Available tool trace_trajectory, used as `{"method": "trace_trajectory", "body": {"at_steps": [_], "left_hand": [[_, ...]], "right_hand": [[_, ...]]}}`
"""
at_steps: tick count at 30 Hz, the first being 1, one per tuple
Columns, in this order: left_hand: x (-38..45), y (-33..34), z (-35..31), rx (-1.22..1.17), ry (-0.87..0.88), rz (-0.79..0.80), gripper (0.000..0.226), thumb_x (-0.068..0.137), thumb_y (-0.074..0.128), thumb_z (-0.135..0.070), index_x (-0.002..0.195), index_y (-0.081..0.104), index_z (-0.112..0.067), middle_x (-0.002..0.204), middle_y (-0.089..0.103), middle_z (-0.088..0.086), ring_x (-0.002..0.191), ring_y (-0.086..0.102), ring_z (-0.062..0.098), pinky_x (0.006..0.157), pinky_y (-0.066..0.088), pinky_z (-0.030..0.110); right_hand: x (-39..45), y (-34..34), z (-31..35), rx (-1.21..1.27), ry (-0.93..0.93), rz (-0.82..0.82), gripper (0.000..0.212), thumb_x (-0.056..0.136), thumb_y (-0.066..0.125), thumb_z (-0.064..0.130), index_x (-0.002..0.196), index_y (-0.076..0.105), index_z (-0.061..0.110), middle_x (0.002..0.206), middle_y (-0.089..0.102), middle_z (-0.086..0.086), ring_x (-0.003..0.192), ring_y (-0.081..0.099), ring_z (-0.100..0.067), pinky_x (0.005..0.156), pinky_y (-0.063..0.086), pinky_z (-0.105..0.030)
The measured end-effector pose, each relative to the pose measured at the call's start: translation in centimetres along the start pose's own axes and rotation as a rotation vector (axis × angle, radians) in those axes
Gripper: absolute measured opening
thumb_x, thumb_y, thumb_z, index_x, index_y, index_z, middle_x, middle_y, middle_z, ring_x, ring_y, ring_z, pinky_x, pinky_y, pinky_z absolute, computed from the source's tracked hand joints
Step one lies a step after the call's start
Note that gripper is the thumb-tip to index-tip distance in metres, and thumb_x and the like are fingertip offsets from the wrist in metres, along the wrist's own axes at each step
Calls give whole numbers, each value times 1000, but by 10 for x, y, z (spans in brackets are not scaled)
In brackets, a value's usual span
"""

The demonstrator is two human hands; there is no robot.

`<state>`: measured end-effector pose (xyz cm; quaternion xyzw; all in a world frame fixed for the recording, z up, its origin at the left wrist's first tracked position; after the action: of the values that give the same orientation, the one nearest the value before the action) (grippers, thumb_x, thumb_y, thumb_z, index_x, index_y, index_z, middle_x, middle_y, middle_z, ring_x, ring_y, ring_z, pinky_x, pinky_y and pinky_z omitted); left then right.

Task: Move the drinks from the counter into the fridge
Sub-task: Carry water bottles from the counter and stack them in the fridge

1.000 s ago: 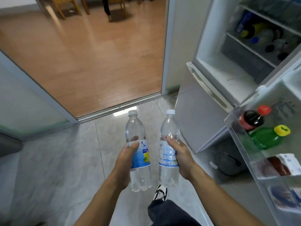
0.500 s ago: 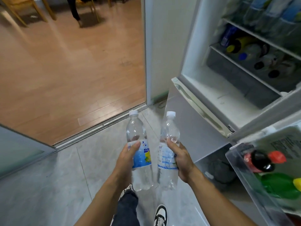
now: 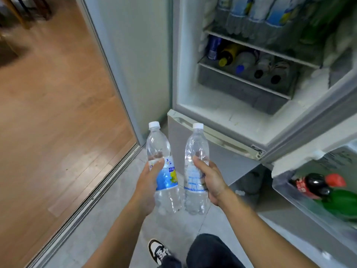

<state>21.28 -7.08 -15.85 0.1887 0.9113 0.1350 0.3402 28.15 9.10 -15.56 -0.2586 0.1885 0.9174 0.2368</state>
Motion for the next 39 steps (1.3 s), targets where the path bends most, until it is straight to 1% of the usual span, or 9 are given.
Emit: {"method": "trace_trajectory", "body": {"at_steps": [3,8,15,20,24,28,32,37,39], "left_hand": [[25,26,-13,34,-20,97,66,74,73,-46,133,56,-21,124,67,18,114,64,41,103,44,63],[62,73,-28,152,-44,198,74,64,76,-54,128,60,-20,119,70,15,109,68,37,101,48,58],[104,139,-54,245,-45,309,57,73,76,-48,122,63,-22,114,72,14,103,70,33,95,53,54],[127,196,-90,279,25,393,46,57,78,-52,99,73,-34,100,77,5,88,75,23,72,59,39],[145,244,-129,323,93,466,37,60,83,-53,93,73,-39,101,77,3,95,74,25,79,60,47],[161,309,-184,375,277,558,28,72,77,-42,99,70,-37,100,77,-2,94,73,17,76,60,35],[164,370,-230,429,488,627,37,77,76,-36,111,61,-36,103,75,-9,98,72,11,81,58,27],[168,408,-255,426,595,661,45,81,79,-30,121,56,-30,114,71,-4,103,70,12,85,59,28],[174,413,-260,427,604,642,49,82,79,-27,124,54,-28,115,70,-5,103,69,11,85,58,28]], "right_hand": [[6,-12,12,34,-24,-72,53,79,74,43,121,62,12,71,72,4,55,66,-9,50,50,-18],[23,-42,35,82,-78,-203,71,64,75,56,125,63,21,107,75,-12,95,72,-34,81,59,-43],[44,-84,85,210,-173,-322,67,64,77,53,123,66,22,106,76,-10,94,74,-29,76,61,-41],[52,-112,136,188,-292,-417,57,70,80,54,117,68,23,104,77,-4,94,74,-23,83,60,-44],[57,-130,187,193,-419,-534,54,66,77,55,111,69,27,102,77,0,97,73,-22,87,59,-44],[51,-144,268,120,-641,-698,51,64,77,55,105,66,27,97,77,6,94,73,-13,79,58,-30],[32,-157,354,30,-929,-902,45,70,78,42,109,63,24,96,74,13,90,70,-2,79,53,-15],[43,-173,427,-3,-1023,-1049,76,81,79,37,145,41,21,128,50,13,115,46,2,78,32,9],[58,-186,449,-4,-1032,-1070,81,84,77,33,150,34,17,141,47,4,126,41,-4,87,29,5]]}}
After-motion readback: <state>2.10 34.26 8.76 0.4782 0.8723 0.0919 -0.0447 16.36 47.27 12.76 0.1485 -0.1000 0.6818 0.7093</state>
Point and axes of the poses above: each hand's wrist, its own x-axis towards the middle knuckle, its own y-axis out of the palm, z = x × y, the point moved 9 cm from there along x, towards the middle knuckle
